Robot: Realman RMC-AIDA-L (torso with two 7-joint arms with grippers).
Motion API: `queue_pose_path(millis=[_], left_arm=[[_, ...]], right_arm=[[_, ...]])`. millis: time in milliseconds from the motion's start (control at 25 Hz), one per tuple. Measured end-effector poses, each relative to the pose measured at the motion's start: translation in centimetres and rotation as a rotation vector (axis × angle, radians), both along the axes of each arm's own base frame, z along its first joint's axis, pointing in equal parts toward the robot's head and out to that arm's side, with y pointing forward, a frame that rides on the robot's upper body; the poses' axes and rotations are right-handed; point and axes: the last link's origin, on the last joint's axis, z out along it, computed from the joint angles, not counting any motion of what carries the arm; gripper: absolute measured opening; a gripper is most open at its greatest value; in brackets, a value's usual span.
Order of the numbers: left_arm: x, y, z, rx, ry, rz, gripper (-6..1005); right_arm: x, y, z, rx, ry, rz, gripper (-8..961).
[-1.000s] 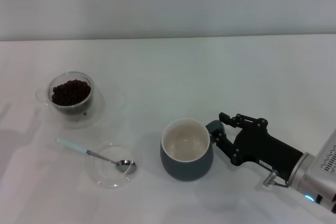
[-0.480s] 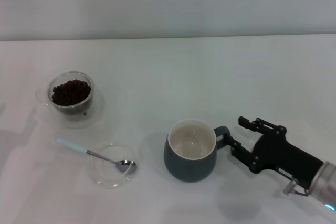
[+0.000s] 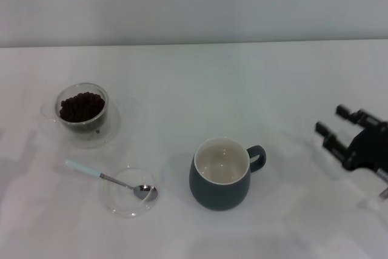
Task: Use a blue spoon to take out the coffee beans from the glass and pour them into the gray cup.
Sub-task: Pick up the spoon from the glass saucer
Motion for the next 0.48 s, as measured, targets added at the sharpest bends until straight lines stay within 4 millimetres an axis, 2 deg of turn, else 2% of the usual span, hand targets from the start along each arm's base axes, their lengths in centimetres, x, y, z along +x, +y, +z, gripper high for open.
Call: queue_pose_path(millis=[160,480], left_arm=[[-0.4,-0.6,-1.1,-0.100,-0.197,0.029,774],[-1.2,-0.5,-4.7,-0.350,-0.397,0.154,774]], right_arm=[[-0.3,1.4,1.6,0.054,-0.003,0.028,546],[-1.3,4.4,2.3,0.089,-0.066,0.056,546]])
